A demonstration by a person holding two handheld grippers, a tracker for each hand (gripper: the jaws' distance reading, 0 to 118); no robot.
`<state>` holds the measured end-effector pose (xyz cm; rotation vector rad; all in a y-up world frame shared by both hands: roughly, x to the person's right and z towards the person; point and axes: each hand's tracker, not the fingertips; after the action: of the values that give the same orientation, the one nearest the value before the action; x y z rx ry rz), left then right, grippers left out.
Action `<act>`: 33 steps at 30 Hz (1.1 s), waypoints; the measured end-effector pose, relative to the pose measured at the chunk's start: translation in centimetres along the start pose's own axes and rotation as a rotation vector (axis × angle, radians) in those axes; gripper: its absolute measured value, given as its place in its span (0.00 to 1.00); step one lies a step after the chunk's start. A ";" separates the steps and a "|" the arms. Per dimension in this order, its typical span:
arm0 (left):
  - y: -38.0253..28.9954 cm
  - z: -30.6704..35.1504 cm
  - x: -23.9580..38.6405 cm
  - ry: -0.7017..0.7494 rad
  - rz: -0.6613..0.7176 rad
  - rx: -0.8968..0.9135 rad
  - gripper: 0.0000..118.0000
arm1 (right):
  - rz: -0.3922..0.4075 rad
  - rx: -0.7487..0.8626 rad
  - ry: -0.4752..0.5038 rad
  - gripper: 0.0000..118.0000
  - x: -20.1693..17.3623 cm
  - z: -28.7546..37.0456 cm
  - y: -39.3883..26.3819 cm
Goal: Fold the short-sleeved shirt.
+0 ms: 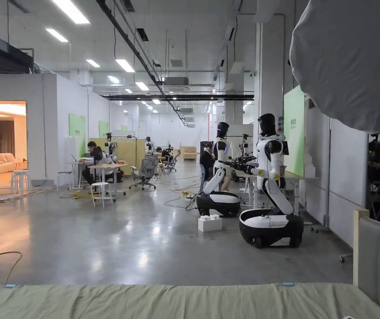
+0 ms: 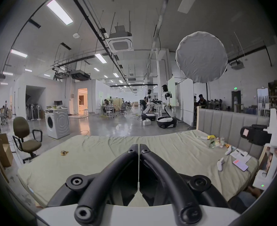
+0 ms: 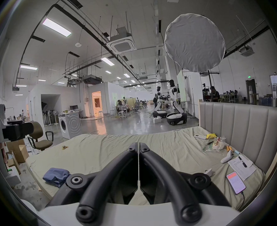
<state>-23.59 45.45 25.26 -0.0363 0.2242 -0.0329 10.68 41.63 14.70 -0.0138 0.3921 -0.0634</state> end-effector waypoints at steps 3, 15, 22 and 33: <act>0.0 0.1 0.4 -0.004 -0.007 0.018 0.00 | 0.012 -0.002 0.000 0.01 0.0 -0.1 0.2; 0.4 0.3 0.6 -0.004 -0.015 0.010 0.00 | 0.001 -0.012 0.007 0.01 0.0 0.1 0.1; 0.5 0.2 0.2 0.001 -0.003 0.014 0.00 | -0.001 -0.017 0.020 0.01 -0.1 0.0 0.2; 0.7 0.1 -0.4 0.017 0.012 0.020 0.49 | -0.001 -0.022 0.037 0.48 -0.3 -0.4 0.3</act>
<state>-23.90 46.16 25.42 -0.0144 0.2411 -0.0237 10.25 41.92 14.42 -0.0345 0.4293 -0.0606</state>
